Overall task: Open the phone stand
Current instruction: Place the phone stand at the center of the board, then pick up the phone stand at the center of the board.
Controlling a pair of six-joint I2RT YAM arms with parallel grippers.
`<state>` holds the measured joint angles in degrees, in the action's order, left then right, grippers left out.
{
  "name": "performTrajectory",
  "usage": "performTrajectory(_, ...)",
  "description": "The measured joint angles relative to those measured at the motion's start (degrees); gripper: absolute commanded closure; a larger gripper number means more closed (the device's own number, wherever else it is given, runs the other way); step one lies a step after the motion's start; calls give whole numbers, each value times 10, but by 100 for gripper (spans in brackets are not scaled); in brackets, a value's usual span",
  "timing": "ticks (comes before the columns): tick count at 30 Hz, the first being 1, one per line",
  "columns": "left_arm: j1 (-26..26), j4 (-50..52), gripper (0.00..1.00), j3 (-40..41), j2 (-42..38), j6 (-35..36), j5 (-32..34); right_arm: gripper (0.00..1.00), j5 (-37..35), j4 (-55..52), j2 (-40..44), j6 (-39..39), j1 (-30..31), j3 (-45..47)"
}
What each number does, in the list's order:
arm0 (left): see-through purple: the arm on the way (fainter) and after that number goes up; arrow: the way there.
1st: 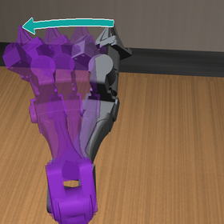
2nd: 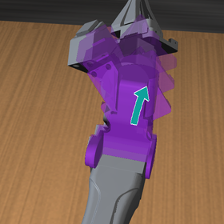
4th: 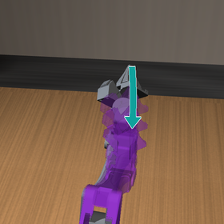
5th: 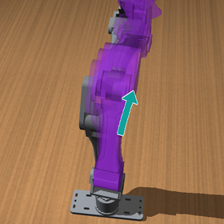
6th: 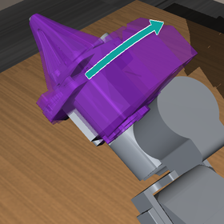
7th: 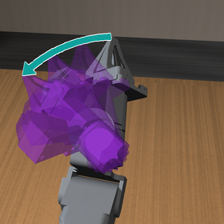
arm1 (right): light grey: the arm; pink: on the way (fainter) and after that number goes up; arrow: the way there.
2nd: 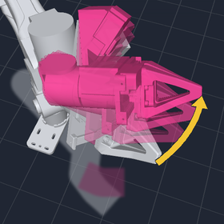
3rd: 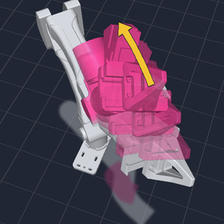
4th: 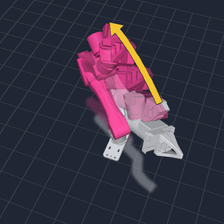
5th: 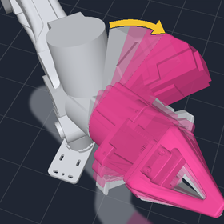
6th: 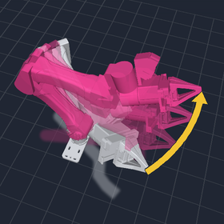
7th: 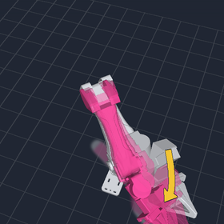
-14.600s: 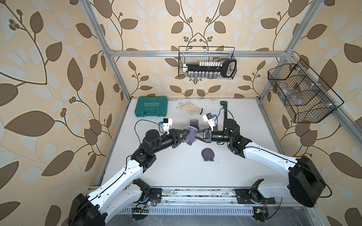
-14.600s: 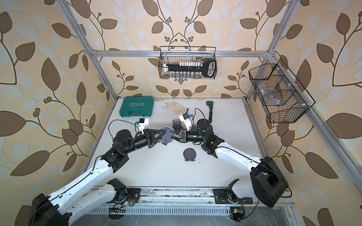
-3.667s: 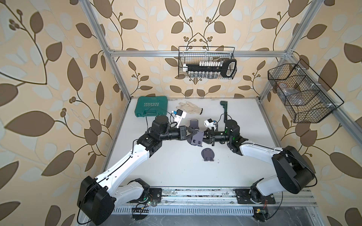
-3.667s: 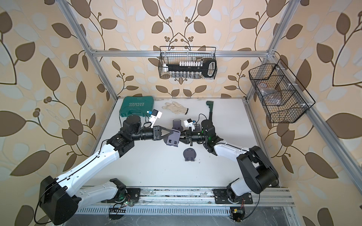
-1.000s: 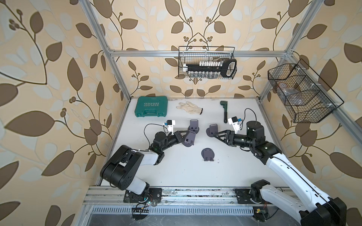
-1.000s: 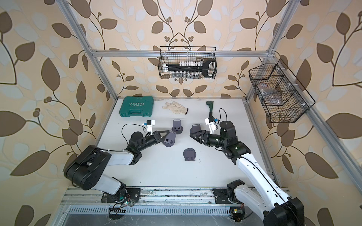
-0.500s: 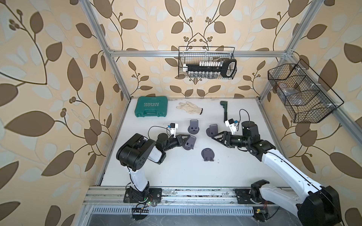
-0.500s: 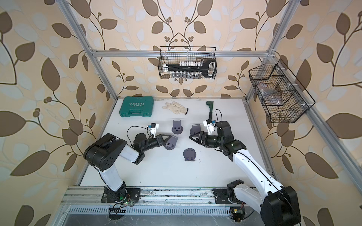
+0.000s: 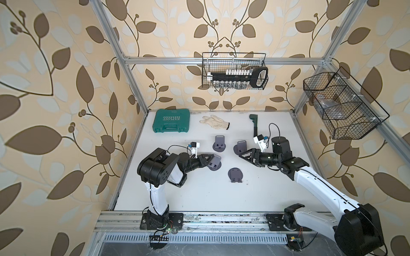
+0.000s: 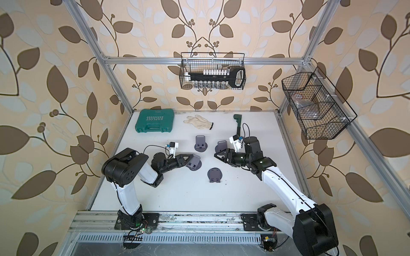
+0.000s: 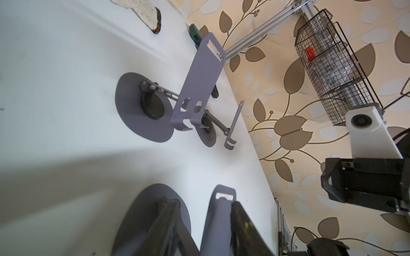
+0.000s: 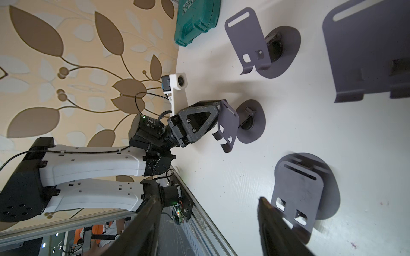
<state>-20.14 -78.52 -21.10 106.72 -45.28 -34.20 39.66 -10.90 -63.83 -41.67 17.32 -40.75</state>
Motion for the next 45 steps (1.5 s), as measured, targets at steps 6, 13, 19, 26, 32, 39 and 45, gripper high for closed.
performTrajectory(6,0,105,43,-4,-112,21,14,35,0,-2,3,8,-1,0)
performTrajectory(13,0,437,42,-106,-308,115,52,35,-5,-28,49,19,-10,0)
performTrajectory(19,-68,722,44,-273,-374,182,83,37,-14,-55,104,29,-40,4)
performTrajectory(26,-224,851,46,-315,-291,150,122,36,-9,-75,141,33,-109,51)
performTrajectory(32,-304,872,45,-315,-172,114,160,35,-9,-106,147,45,-126,76)
performTrajectory(39,-313,828,45,-308,-104,82,199,29,-16,-127,146,63,-126,76)
performTrajectory(45,-313,791,46,-306,-75,73,216,27,-31,-137,135,69,-126,76)
